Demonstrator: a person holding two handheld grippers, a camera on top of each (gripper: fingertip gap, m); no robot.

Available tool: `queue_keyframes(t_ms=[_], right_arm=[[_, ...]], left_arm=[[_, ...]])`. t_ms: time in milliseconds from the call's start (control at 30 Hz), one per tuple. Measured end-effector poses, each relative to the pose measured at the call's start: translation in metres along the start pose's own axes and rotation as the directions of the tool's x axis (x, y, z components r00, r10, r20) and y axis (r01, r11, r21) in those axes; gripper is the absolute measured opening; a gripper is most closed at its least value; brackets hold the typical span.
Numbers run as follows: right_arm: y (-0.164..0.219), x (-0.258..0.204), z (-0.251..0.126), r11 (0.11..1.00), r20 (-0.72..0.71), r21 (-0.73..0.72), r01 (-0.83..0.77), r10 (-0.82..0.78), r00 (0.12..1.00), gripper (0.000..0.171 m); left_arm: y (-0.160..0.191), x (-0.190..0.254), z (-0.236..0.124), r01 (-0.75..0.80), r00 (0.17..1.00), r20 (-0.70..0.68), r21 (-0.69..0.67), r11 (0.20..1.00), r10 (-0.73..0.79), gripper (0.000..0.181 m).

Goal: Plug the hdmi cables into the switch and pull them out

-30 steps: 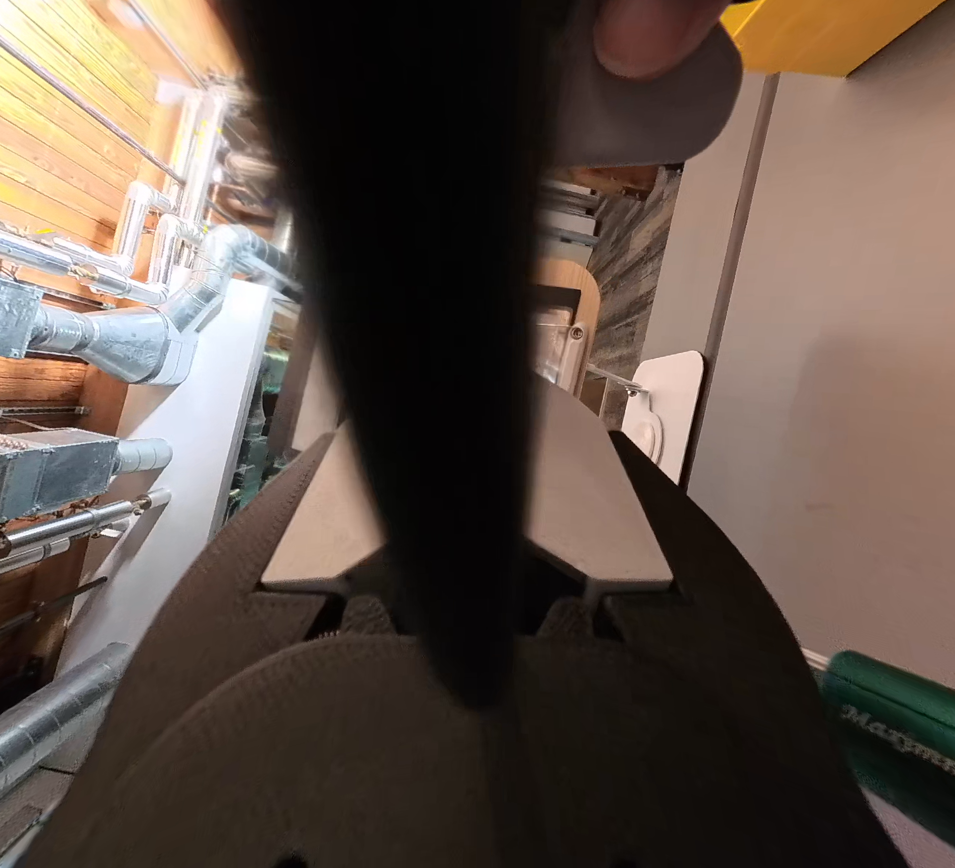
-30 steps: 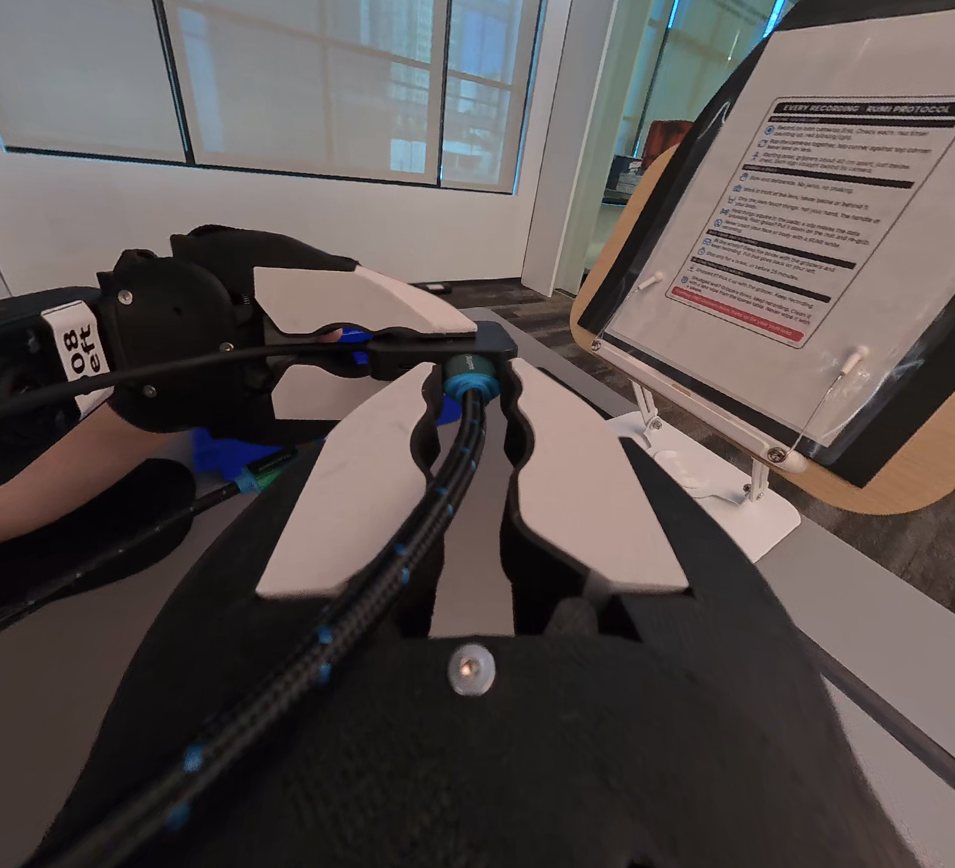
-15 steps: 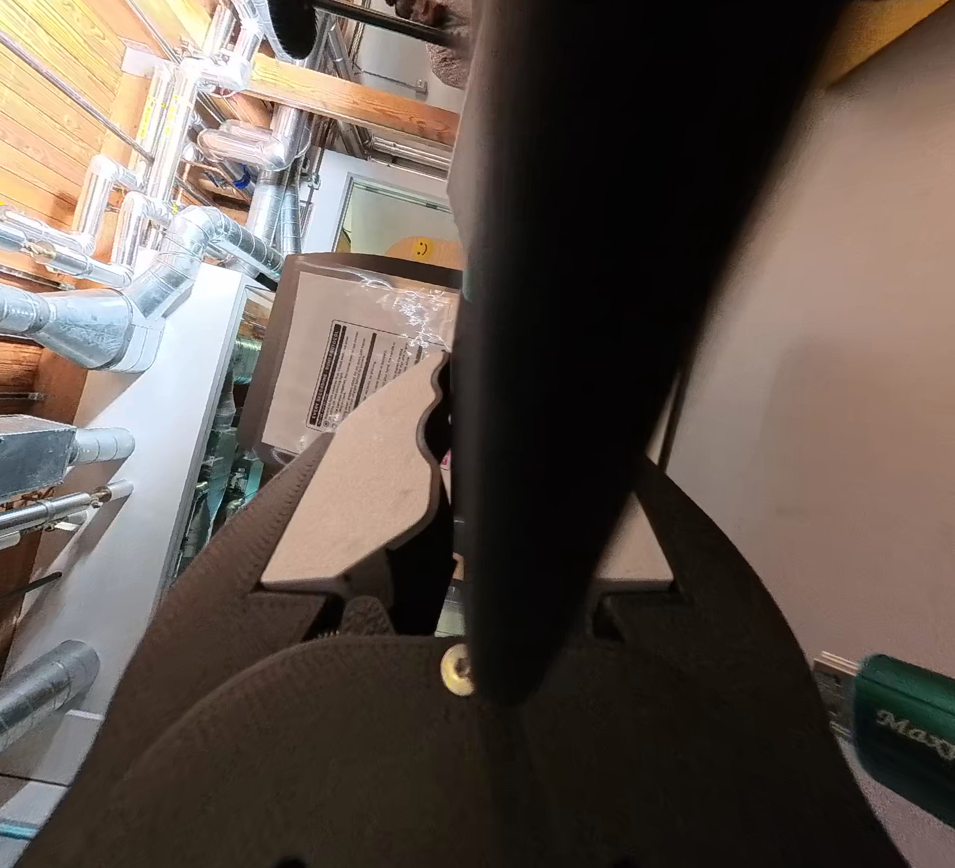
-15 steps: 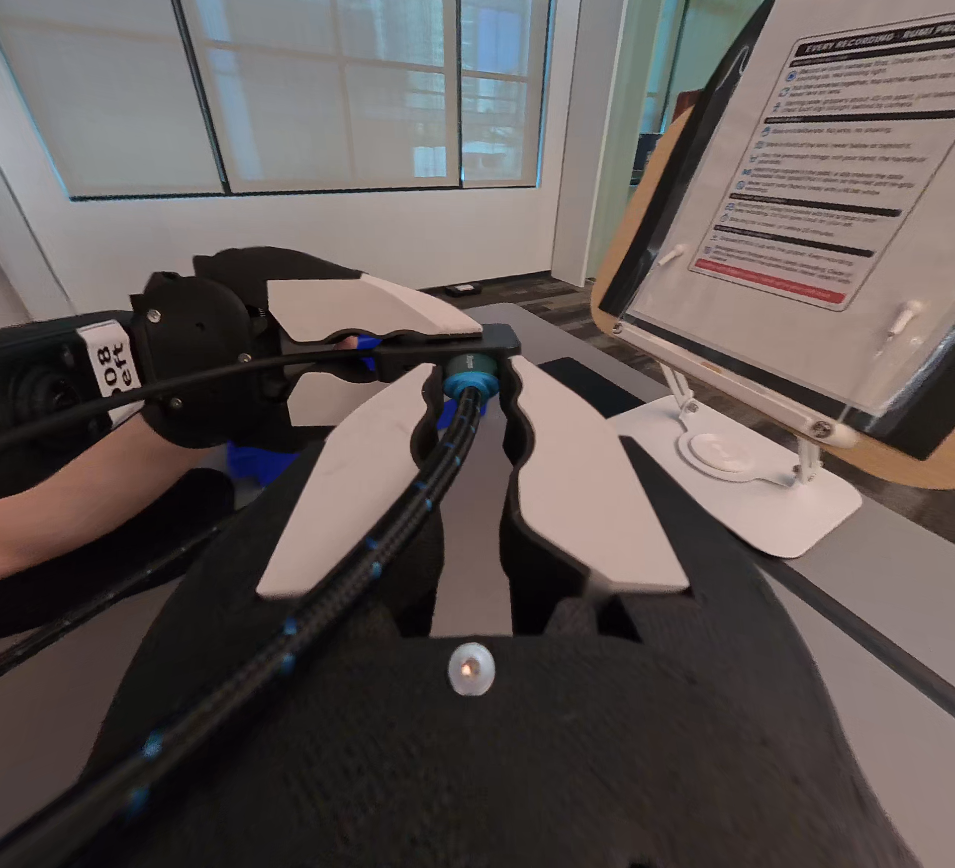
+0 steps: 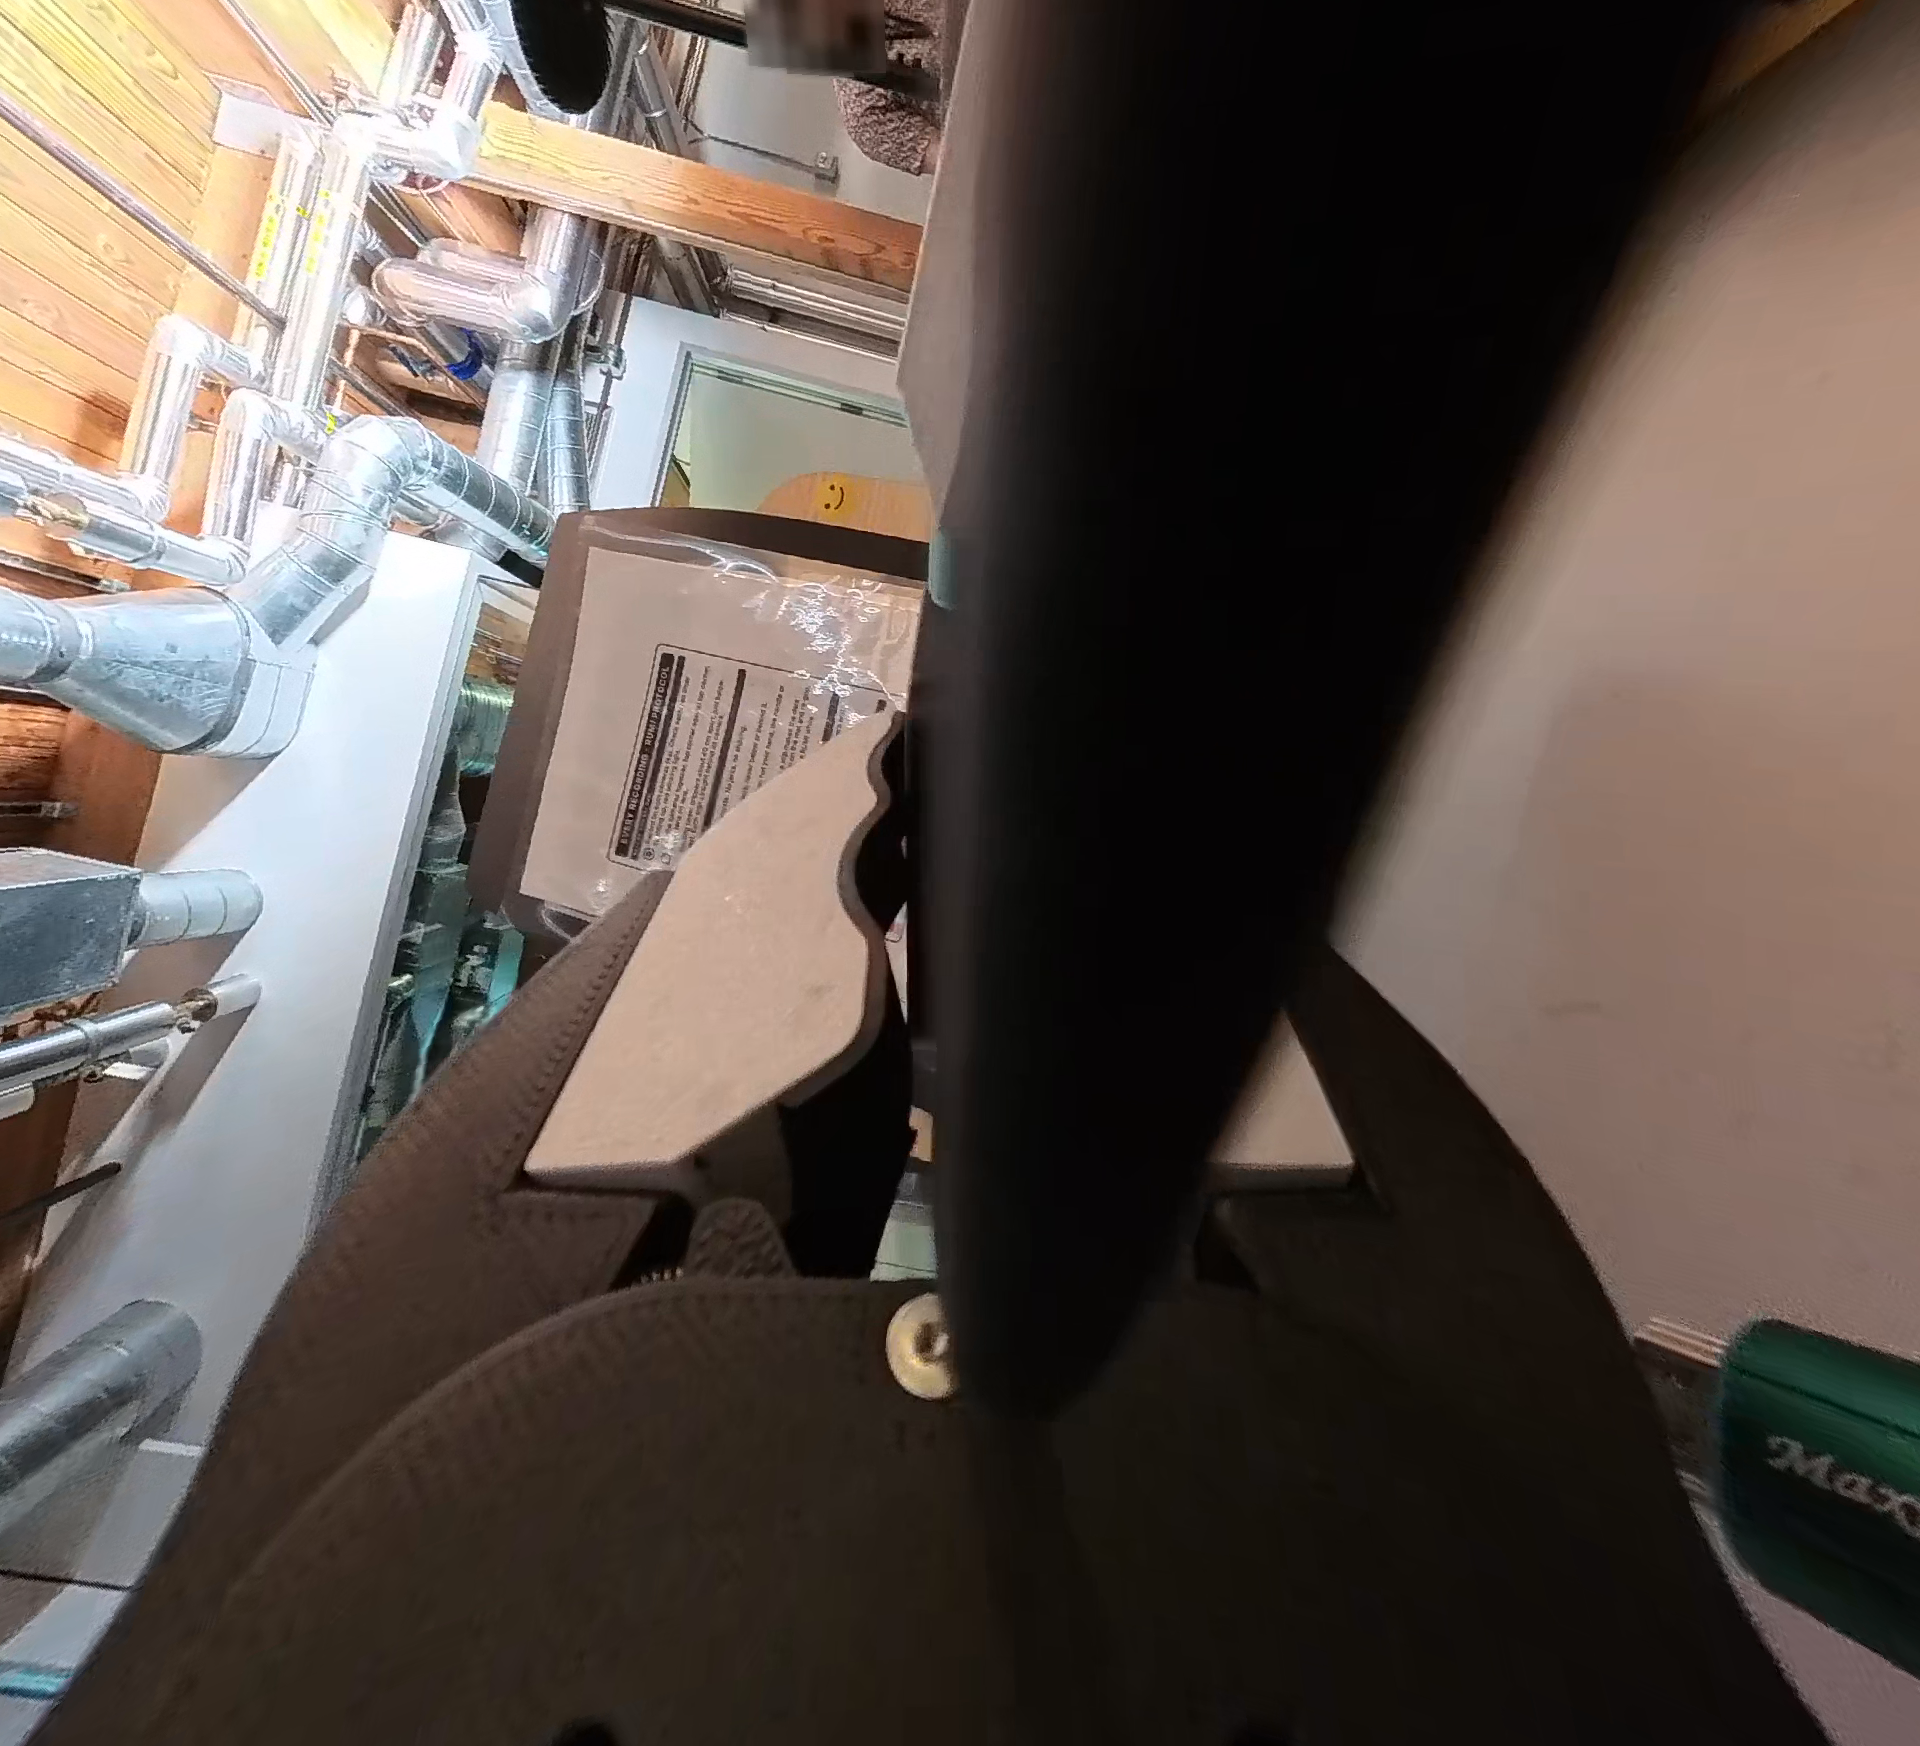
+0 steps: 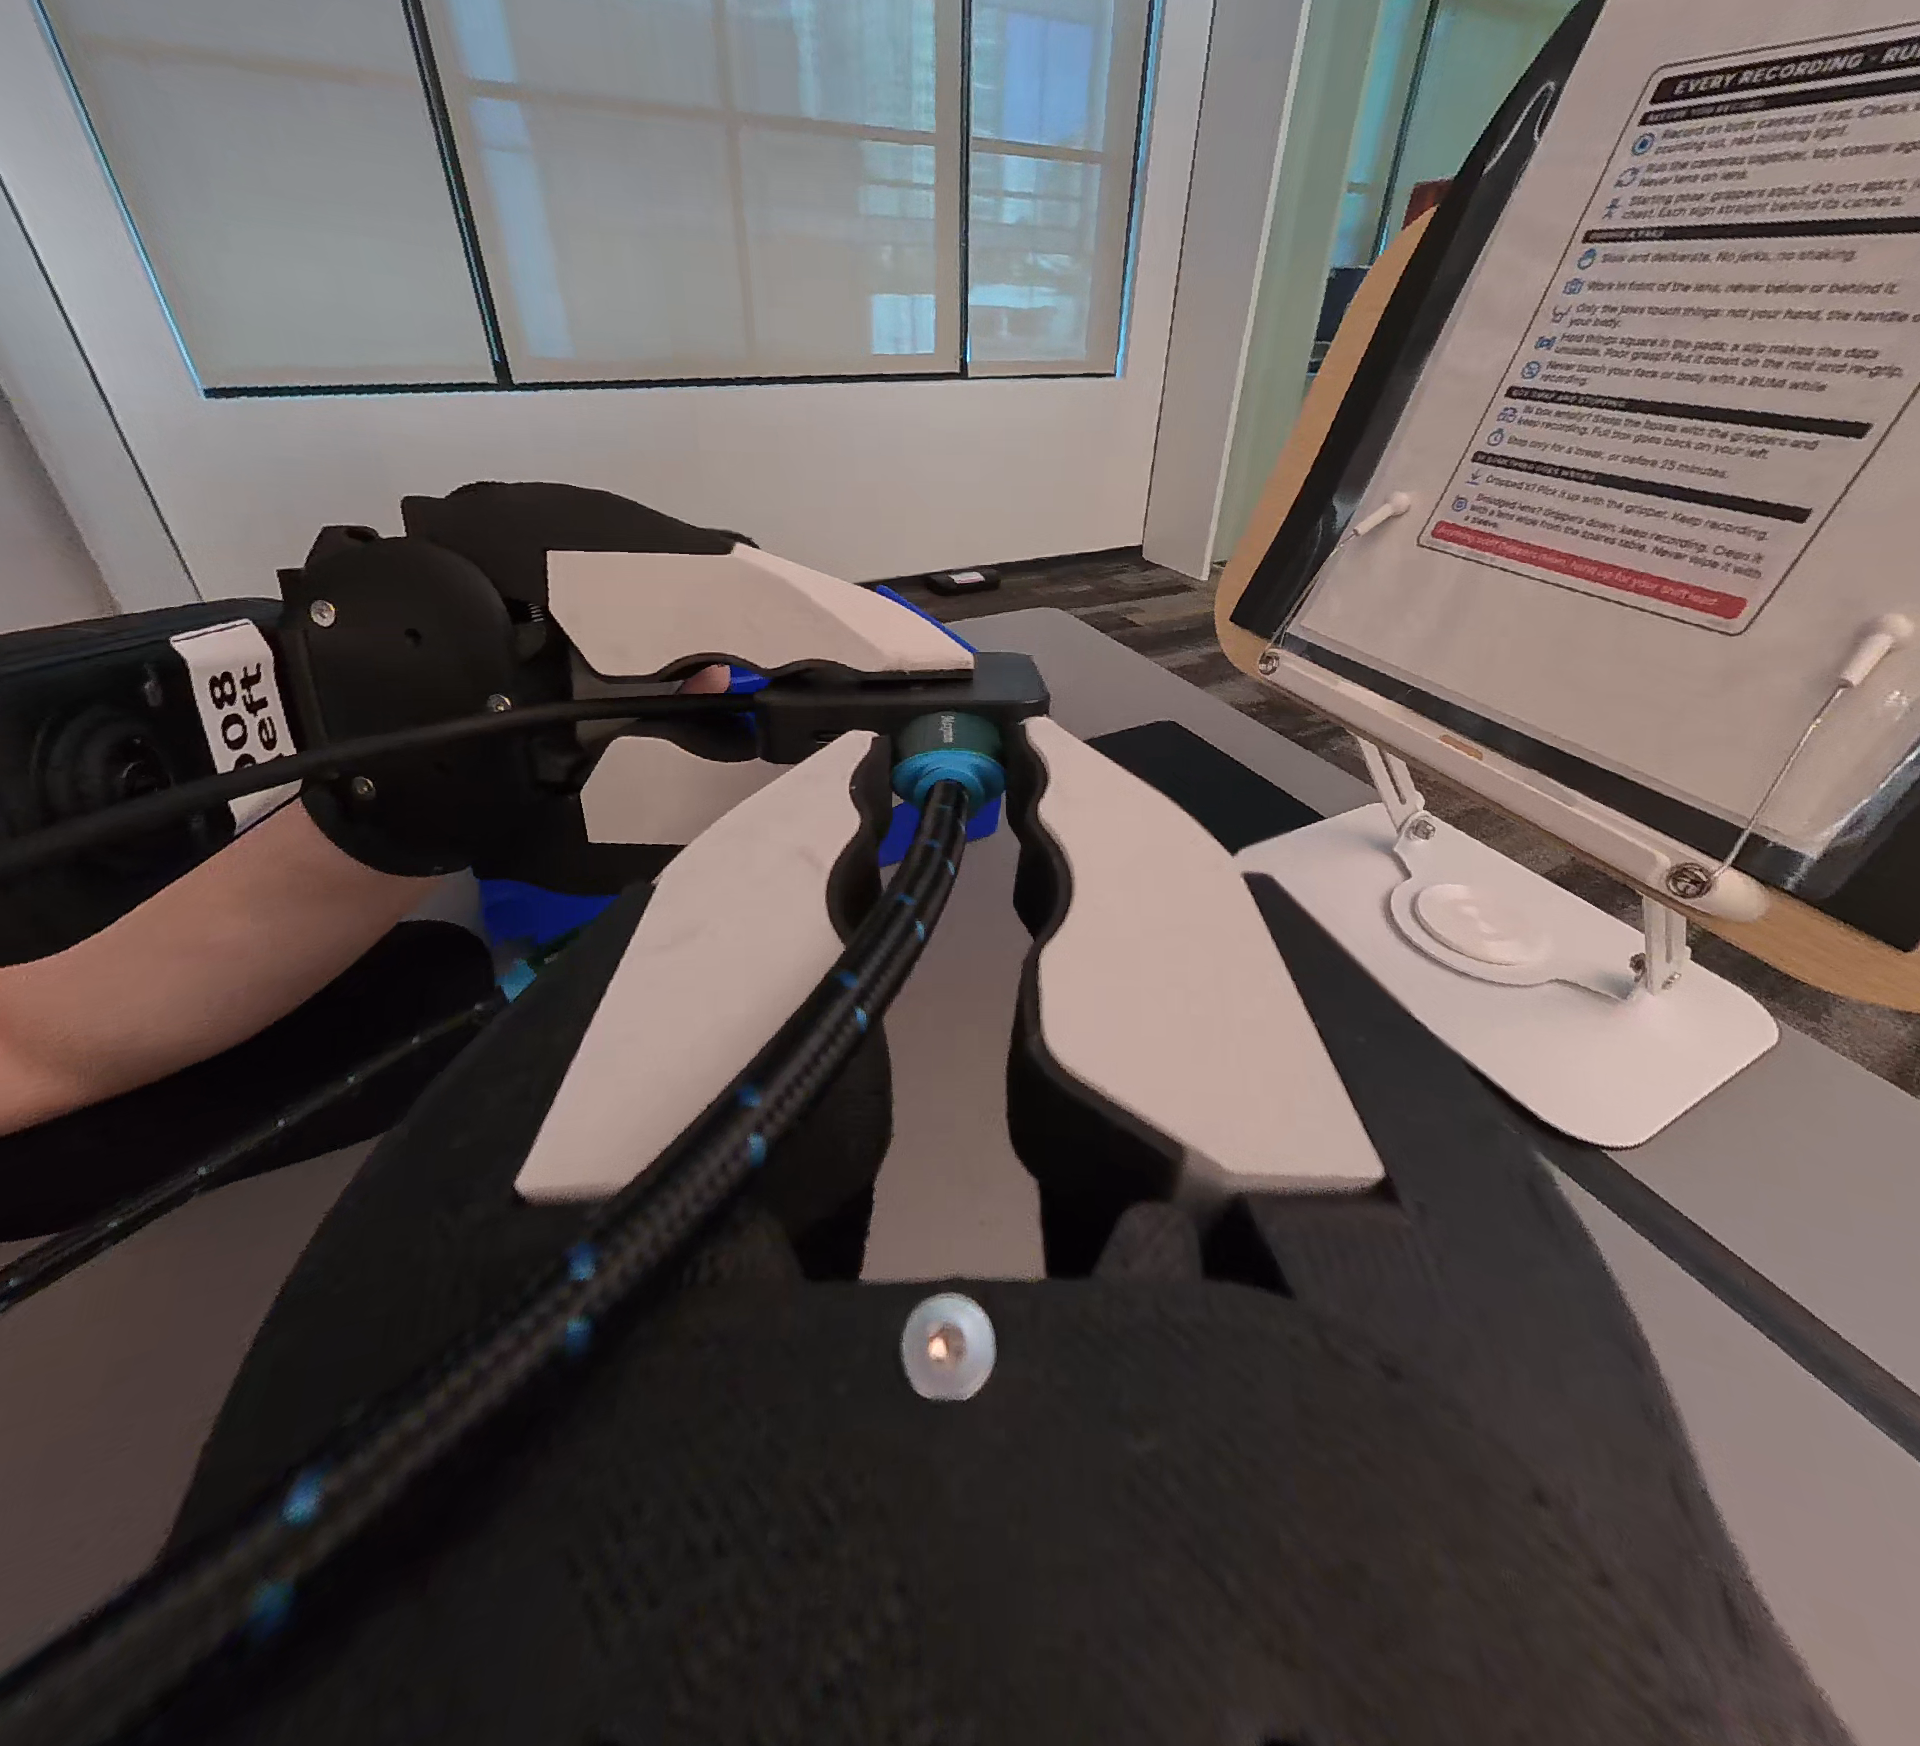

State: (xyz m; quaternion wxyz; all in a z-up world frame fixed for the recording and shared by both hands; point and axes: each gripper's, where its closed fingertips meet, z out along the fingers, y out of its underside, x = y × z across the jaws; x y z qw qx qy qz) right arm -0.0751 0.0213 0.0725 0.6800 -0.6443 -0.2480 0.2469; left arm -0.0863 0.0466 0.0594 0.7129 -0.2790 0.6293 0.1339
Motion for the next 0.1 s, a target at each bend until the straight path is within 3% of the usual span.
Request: queue_keyframes(t_ms=[100], right_arm=[[-0.002, -0.0019, 0.0002, 1.0, 0.022, 0.023, -0.001, 0.0, 1.0, 0.023]], left_arm=[[-0.0005, -0.0025, -0.0014, -0.021, 1.0, 0.011, -0.003, 1.0, 0.021, 0.168]])
